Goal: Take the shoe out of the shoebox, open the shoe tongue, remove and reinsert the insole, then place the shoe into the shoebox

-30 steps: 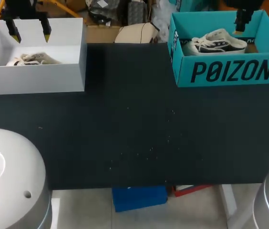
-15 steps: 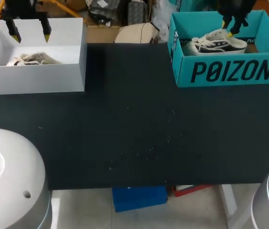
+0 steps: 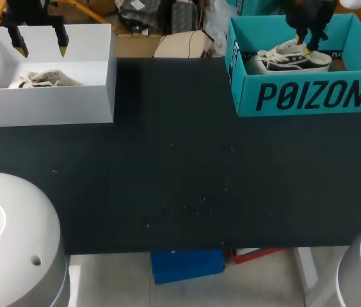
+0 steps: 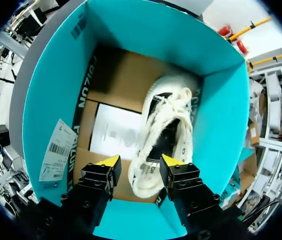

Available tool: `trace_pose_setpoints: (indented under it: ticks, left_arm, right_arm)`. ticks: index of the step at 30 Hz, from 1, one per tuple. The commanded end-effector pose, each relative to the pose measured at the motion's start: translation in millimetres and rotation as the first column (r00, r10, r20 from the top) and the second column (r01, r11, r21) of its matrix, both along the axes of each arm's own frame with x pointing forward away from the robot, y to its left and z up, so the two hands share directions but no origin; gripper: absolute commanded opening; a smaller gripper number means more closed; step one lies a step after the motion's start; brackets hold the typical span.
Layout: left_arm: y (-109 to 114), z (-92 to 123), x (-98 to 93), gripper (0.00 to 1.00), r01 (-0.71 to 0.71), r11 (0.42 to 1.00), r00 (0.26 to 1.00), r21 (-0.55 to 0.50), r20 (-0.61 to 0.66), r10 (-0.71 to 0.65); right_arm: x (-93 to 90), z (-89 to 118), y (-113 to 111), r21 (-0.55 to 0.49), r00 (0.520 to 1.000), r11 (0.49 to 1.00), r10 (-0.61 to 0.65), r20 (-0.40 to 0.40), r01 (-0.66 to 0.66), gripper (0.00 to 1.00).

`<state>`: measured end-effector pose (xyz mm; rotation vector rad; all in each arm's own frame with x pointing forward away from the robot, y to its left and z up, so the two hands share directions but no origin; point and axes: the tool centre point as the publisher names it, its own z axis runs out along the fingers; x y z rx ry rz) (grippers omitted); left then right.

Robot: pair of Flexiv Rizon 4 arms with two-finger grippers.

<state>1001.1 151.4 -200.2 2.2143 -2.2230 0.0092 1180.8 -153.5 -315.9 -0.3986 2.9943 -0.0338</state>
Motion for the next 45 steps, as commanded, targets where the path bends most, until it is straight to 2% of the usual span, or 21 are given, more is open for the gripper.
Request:
trace_pose_setpoints:
  ticks: [1,11,15,19,29,45]
  left_arm:
    - [-1,0,-0.4,1.00,-0.002,1.000,1.000,0.004,-0.001,0.002]
    - [-1,0,-0.4,1.00,-0.002,1.000,1.000,0.004,-0.001,0.002]
    - [-1,0,-0.4,1.00,-0.002,1.000,1.000,0.004,-0.001,0.002]
    - [-1,0,-0.4,1.00,-0.002,1.000,1.000,0.004,-0.001,0.002]
    - [-1,0,-0.4,1.00,-0.002,1.000,1.000,0.004,-0.001,0.002]
    - [-1,0,-0.4,1.00,-0.002,1.000,1.000,0.004,-0.001,0.002]
  right_arm:
    - [6.9,-12,1,-0.014,0.999,0.999,-0.032,-0.017,0.032,0.45]
    - [-0.9,-30,6,-0.022,0.996,0.996,-0.089,-0.032,0.088,0.40]
    - [-2.0,-39,9,-0.016,0.994,0.994,-0.105,-0.032,0.104,0.40]
    - [-0.8,-50,15,0.000,0.994,0.994,-0.111,-0.026,0.111,0.41]
    - [4.7,-74,14,-0.002,0.993,0.994,-0.113,-0.019,0.113,0.40]
    - [13.5,-87,6,-0.039,0.992,0.992,-0.125,-0.016,0.124,0.39]
